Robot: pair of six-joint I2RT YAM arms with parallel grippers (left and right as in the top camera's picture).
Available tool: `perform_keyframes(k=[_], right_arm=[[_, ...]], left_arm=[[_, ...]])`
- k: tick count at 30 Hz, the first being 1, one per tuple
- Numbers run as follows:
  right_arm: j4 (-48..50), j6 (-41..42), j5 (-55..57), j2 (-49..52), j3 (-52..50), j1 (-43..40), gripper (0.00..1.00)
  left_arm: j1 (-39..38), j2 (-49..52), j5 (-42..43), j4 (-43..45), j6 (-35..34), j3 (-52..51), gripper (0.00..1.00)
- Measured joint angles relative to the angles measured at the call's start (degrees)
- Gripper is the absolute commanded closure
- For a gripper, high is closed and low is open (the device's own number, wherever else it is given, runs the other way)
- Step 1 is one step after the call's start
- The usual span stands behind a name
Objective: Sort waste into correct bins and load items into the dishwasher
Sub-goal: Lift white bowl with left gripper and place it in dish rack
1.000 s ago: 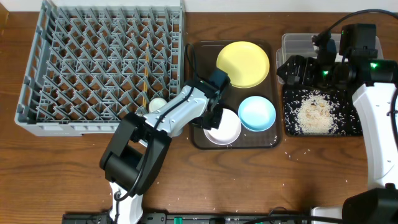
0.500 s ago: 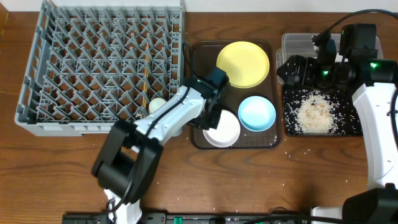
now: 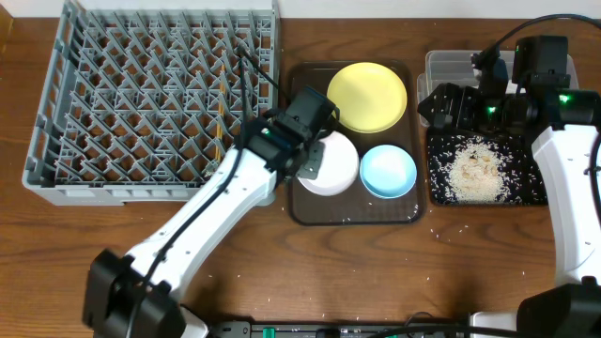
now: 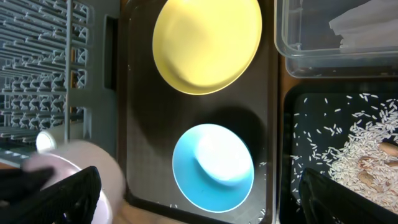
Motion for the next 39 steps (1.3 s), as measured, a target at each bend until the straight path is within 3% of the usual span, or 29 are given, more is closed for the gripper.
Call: perform_keyframes(k=[13,17,28,39], right_arm=[[0.0,0.0,0.0,0.0,0.0,0.0,0.01],[0.0,0.0,0.0,0.0,0.0,0.0,0.01],[0.0,0.0,0.0,0.0,0.0,0.0,0.01],[0.0,0.0,0.0,0.0,0.0,0.0,0.01]], left_arm=[[2.0,-1.2,-44.8,11.5,0.2,0.0,0.92],[4.5,-0.2,-53.9,14.5,0.2,0.0,0.93],[6.8,13.3,-72.1,22.3,0.2,0.0,0.93],[6.6,23.8,-80.4,22.3,0.0,0.0,0.93]])
